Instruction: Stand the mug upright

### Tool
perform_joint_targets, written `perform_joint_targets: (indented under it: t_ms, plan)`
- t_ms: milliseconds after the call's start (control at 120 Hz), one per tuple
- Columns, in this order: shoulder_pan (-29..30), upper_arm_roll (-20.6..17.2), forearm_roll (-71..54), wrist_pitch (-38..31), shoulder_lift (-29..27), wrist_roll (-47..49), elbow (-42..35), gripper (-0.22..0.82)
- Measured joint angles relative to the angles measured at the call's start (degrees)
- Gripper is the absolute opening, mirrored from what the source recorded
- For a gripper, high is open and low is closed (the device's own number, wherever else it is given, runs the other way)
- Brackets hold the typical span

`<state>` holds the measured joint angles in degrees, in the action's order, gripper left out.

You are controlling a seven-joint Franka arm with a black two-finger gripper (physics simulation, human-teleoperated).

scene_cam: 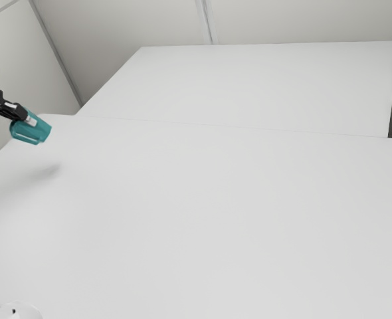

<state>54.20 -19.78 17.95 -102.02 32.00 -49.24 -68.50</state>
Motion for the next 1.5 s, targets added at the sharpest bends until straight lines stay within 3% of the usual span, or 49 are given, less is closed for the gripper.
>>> perform_joint_targets:
  t_ms: [133,208,292,517,825,1200,1500]
  plan:
    - [-4.5,0.3,-2.7,-2.6,-6.1,1.6,-7.3,-0.18]
    - [-9.2,2.8,-4.1,-4.4,-8.4,2.7,-10.1,-0.18]
    - [-15.7,6.9,-5.7,-6.3,-10.9,4.2,-13.3,-0.18]
    - [-38.0,22.5,-8.1,-11.3,-18.2,9.3,-22.9,-0.18]
    - [-60.3,35.8,-12.4,-15.6,-19.8,18.3,-29.7,-0.18]
    - [-71.1,40.3,-14.4,-17.9,-17.6,28.4,-33.5,-0.18]
    - [-74.2,40.9,-15.5,-18.2,-13.4,34.5,-33.6,-0.18]
